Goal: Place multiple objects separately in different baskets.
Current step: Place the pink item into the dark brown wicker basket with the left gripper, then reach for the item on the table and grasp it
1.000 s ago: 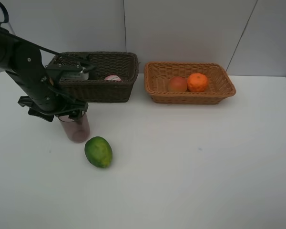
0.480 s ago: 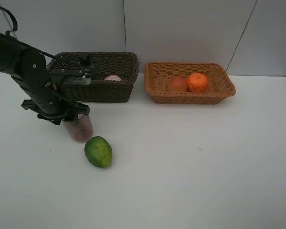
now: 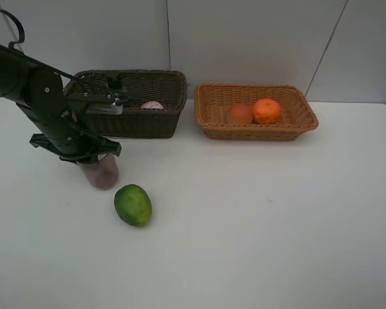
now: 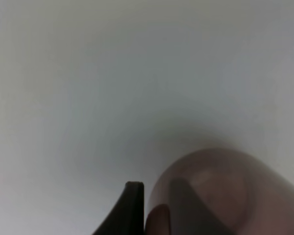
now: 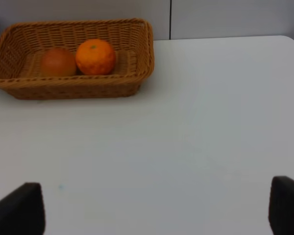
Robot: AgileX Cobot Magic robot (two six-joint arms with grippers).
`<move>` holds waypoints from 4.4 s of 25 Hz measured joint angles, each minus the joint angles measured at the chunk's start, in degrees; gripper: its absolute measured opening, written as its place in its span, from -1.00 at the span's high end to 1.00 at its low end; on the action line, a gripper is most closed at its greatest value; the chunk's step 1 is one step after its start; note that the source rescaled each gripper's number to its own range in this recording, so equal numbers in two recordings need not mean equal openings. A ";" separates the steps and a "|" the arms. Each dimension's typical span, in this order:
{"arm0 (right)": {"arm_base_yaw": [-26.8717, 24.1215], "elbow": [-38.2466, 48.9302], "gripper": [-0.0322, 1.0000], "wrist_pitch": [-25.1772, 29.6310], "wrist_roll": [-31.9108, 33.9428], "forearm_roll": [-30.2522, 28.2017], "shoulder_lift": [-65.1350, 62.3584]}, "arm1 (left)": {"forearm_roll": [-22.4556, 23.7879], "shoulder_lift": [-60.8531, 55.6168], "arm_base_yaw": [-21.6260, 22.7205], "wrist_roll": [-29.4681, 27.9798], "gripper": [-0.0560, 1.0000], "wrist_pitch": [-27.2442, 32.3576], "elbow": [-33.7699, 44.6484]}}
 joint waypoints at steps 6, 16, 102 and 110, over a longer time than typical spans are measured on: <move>0.00 0.00 -1.00 0.00 0.00 0.00 0.00 | 0.05 0.00 0.00 0.00 0.89 0.00 0.00; 0.00 0.00 -1.00 0.00 0.00 0.00 0.00 | 0.05 -1.13 0.00 -1.90 0.89 3.29 -0.52; 0.00 0.00 -1.00 0.00 0.00 0.00 0.00 | -7.29 -10.92 -19.62 -20.18 -0.99 19.35 -3.01; 0.00 0.00 -1.00 0.00 0.00 0.00 0.00 | -7.03 -5.48 -20.67 -27.73 -0.99 17.90 -3.01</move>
